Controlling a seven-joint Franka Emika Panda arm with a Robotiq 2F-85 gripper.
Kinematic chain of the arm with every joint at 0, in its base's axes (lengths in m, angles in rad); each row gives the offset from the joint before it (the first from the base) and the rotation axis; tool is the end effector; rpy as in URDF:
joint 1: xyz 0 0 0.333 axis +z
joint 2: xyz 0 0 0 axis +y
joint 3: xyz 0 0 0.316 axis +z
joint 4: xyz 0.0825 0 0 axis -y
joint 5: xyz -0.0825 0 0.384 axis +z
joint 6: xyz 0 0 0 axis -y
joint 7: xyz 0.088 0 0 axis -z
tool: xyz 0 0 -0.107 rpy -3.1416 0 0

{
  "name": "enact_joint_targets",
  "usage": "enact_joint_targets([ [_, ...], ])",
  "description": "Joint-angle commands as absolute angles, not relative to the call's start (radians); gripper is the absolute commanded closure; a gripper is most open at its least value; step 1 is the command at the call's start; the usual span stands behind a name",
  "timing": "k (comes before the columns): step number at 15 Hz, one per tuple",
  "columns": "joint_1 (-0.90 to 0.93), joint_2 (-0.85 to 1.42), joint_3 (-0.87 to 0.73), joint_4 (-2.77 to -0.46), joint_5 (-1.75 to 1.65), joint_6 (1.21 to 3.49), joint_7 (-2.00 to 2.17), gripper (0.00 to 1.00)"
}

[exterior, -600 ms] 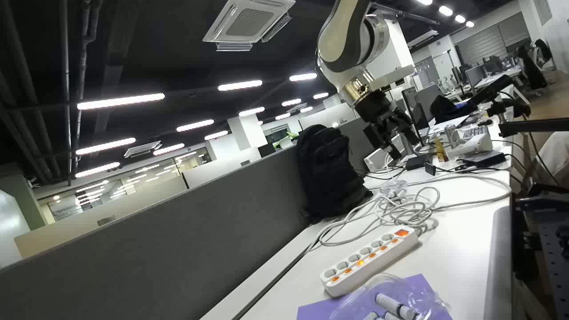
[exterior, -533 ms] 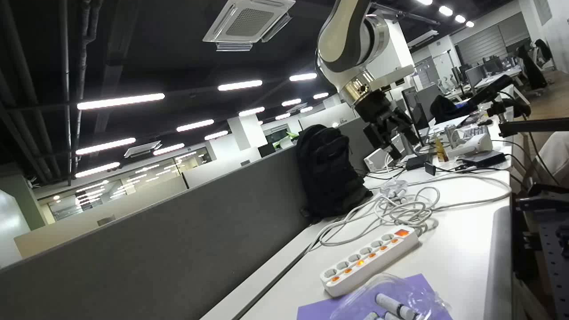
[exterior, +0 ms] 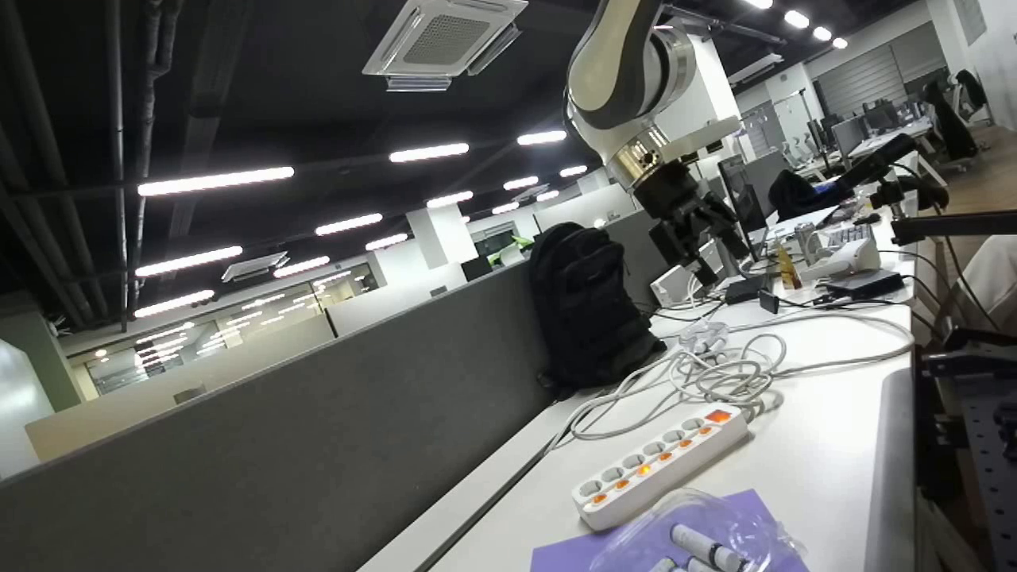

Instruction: Press the third switch from the left on the extension cord.

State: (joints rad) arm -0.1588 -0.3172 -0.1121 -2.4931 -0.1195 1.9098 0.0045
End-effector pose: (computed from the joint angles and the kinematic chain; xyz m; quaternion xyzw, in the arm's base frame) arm 0.3830 -0.1147 0.3814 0.9850 -0.1039 -0.1364 0.0183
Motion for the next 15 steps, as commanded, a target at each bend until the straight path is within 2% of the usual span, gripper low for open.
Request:
enact_joint_targets([
  [1,-0.154,-0.317,-0.117,-2.491,-0.121,1.907,0.006,0.0],
  [6,-0.153,-0.314,-0.112,-2.498,-0.123,1.93,0.023,0.0],
  [15,-0.108,-0.225,-0.054,-2.608,-0.086,2.403,0.107,0.0],
])
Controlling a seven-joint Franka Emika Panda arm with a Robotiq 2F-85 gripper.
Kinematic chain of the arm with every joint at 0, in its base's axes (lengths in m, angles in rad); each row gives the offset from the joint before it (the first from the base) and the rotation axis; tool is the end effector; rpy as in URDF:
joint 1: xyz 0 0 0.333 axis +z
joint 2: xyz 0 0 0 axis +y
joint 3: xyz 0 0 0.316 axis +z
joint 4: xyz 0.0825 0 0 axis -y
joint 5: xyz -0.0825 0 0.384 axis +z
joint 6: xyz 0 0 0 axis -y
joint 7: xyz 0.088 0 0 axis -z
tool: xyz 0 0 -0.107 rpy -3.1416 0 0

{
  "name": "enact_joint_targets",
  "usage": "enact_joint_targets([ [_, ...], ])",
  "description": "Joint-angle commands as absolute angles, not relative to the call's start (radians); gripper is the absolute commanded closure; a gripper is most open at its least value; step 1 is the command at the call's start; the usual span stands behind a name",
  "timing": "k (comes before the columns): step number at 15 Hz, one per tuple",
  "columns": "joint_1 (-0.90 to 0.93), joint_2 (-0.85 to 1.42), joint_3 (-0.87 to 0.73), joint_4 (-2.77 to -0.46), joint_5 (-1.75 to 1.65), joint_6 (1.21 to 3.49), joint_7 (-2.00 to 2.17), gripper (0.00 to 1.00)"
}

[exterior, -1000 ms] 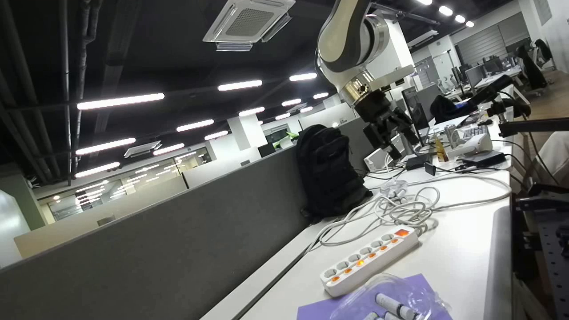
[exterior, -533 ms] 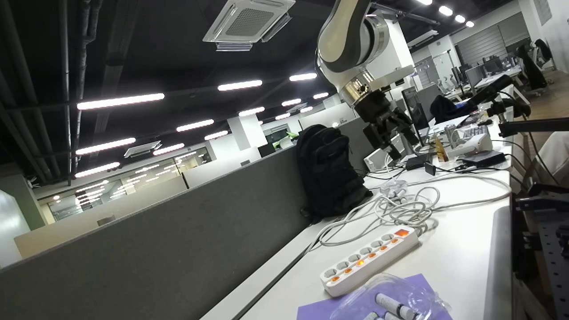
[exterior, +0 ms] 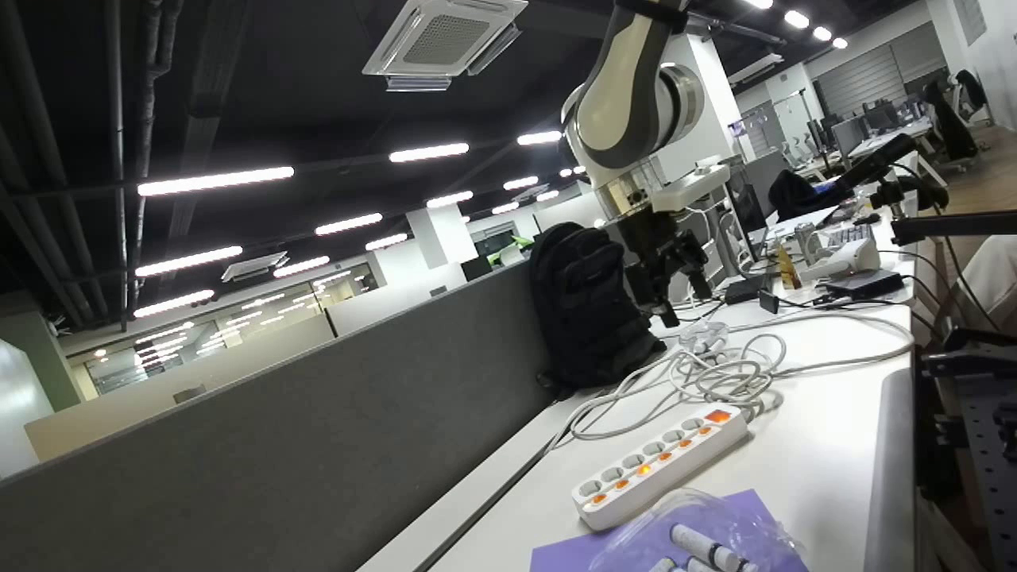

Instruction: Press the third switch from the left on the extension cord.

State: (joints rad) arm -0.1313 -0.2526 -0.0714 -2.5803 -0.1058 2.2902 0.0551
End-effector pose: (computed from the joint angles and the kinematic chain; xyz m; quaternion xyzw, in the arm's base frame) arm 0.4118 -0.0863 0.3454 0.9951 -0.0918 -0.0209 0.0288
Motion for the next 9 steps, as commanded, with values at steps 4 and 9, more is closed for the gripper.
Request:
enact_joint_targets([
  [4,-0.07,-0.142,-0.033,-2.618,-0.013,2.584,0.113,0.27],
  [9,-0.036,-0.015,-0.02,-2.58,0.088,2.697,0.119,0.63],
])
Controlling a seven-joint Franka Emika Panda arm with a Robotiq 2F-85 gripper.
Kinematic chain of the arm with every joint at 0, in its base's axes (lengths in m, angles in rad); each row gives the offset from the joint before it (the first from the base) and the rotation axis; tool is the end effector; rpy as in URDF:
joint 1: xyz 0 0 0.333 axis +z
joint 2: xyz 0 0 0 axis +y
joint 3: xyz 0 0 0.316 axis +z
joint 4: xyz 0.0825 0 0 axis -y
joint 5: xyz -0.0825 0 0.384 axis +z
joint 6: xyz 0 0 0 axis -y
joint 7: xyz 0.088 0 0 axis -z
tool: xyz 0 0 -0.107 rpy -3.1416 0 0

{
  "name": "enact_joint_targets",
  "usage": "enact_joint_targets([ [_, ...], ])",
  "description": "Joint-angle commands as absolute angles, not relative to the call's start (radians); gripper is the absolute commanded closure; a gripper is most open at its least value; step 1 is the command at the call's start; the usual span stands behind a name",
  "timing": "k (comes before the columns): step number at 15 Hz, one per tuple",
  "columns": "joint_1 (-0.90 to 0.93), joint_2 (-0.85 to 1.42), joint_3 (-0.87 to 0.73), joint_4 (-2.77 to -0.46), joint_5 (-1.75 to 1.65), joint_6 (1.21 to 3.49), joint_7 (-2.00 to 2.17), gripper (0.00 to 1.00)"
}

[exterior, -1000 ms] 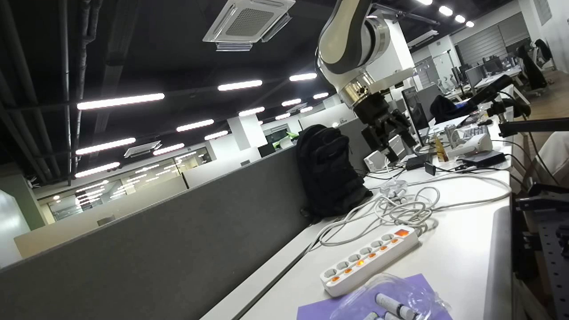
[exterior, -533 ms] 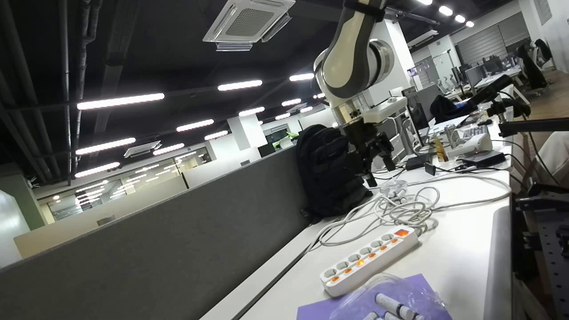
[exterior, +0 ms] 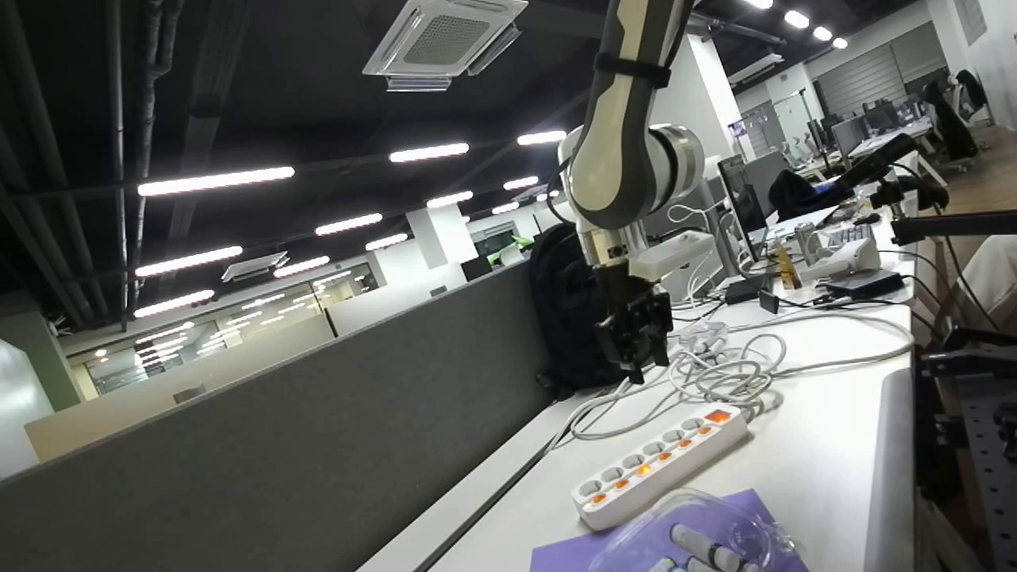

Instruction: Press the third switch from the left on the extension cord.

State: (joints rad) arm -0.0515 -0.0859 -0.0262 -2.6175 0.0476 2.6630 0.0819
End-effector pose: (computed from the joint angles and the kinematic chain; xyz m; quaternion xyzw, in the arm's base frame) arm 0.4425 -0.0357 0.2928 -0.9927 0.0998 -0.0656 0.0136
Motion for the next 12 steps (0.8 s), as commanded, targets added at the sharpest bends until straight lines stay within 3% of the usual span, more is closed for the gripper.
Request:
enact_joint_targets([
  [1,-0.033,0.012,-0.019,-2.565,0.1,2.699,0.122,0.69],
  [5,-0.032,0.104,-0.022,-2.498,0.163,2.669,0.119,0.97],
  [12,-0.045,0.165,-0.02,-2.432,0.262,2.59,0.087,0.99],
])
